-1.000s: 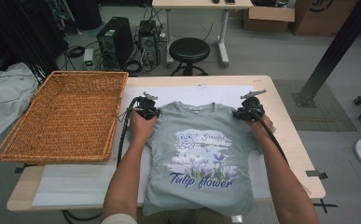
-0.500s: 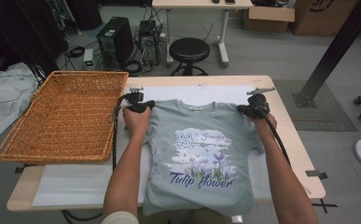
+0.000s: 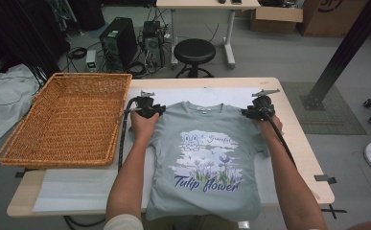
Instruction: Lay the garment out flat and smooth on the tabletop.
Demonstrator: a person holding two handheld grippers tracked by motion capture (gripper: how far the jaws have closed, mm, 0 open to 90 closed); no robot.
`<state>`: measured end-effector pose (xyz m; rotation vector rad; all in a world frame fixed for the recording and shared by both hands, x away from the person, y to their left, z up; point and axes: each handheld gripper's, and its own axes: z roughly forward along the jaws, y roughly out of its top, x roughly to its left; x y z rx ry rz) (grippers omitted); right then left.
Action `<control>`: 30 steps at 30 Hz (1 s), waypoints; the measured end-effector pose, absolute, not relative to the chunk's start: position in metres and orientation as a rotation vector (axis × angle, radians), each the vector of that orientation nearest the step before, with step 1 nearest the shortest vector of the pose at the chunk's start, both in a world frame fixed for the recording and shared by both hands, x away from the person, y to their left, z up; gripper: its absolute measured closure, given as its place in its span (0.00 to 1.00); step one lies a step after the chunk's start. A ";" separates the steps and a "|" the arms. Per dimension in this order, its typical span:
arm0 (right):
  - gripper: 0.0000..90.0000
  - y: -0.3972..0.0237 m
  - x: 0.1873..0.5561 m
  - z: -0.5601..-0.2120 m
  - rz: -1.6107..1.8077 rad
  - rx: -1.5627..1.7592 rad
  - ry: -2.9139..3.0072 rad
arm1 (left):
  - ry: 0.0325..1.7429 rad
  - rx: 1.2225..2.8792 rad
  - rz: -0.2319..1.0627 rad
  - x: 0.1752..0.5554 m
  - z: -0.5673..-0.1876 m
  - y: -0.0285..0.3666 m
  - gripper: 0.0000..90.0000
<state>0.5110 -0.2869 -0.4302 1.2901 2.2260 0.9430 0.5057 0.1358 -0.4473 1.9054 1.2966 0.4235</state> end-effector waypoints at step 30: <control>0.90 -0.235 0.542 -0.440 0.708 1.106 2.207 | 1.569 1.792 0.618 0.523 -0.442 0.146 0.92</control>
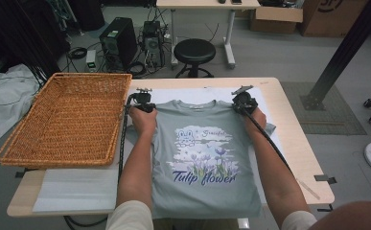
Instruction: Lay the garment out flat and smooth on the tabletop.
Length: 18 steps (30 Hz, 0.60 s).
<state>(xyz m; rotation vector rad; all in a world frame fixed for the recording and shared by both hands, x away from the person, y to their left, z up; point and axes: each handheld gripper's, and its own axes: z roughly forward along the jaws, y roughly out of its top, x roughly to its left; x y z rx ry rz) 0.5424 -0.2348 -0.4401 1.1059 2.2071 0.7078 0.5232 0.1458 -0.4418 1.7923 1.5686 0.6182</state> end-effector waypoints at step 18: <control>0.70 -0.327 0.479 -0.434 0.772 1.388 2.202 | 1.504 1.819 0.599 0.465 -0.447 0.150 0.86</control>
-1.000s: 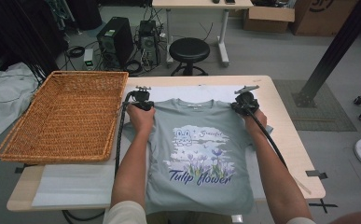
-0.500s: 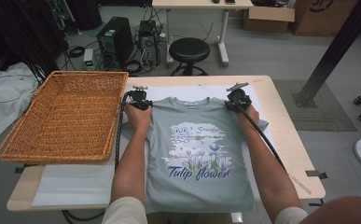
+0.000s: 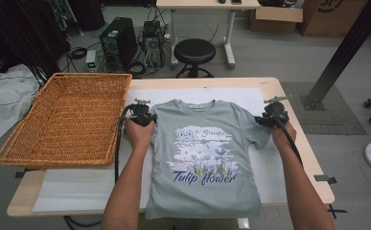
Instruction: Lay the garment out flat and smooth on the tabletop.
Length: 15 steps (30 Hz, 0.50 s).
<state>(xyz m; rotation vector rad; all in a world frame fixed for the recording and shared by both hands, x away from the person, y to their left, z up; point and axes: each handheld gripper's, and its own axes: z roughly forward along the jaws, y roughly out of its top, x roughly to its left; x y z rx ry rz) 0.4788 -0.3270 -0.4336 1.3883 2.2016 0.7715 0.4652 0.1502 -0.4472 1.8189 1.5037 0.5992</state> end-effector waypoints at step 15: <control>0.71 -0.327 0.459 -0.428 0.804 1.384 2.037 | 1.433 1.856 0.600 0.444 -0.420 0.156 0.75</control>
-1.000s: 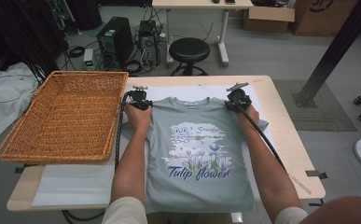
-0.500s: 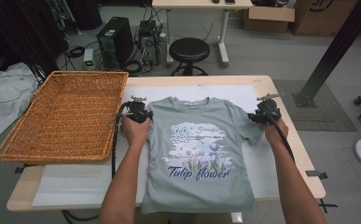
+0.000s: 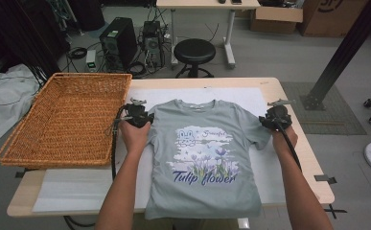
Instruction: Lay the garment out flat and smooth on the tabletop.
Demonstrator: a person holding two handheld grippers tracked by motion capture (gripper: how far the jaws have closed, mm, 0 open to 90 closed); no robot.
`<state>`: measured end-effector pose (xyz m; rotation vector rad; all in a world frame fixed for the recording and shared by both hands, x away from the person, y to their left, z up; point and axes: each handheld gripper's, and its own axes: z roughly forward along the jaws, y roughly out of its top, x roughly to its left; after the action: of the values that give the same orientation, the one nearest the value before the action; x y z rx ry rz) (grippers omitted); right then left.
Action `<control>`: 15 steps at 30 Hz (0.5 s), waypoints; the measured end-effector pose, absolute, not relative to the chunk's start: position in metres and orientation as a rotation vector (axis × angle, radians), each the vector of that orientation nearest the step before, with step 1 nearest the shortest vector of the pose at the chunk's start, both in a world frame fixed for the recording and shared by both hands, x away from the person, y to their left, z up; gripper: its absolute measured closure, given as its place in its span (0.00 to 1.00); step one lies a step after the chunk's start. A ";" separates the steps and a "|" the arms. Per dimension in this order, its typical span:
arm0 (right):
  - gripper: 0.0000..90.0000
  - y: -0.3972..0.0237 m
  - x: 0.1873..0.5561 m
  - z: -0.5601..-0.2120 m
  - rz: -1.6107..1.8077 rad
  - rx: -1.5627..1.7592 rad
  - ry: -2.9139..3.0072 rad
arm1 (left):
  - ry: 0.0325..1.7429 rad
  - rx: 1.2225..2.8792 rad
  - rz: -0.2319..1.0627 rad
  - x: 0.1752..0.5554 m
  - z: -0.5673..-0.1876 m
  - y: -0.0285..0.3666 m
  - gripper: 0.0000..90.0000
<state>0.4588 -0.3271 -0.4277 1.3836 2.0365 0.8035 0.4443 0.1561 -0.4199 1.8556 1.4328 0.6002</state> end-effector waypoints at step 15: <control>1.00 -0.320 0.423 -0.438 0.770 1.327 2.151 | 1.580 1.962 0.737 0.419 -0.439 0.156 1.00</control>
<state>0.4228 -0.3196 -0.4384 1.3273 2.1508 0.7701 0.4188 0.1555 -0.4390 1.9622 1.5801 0.7366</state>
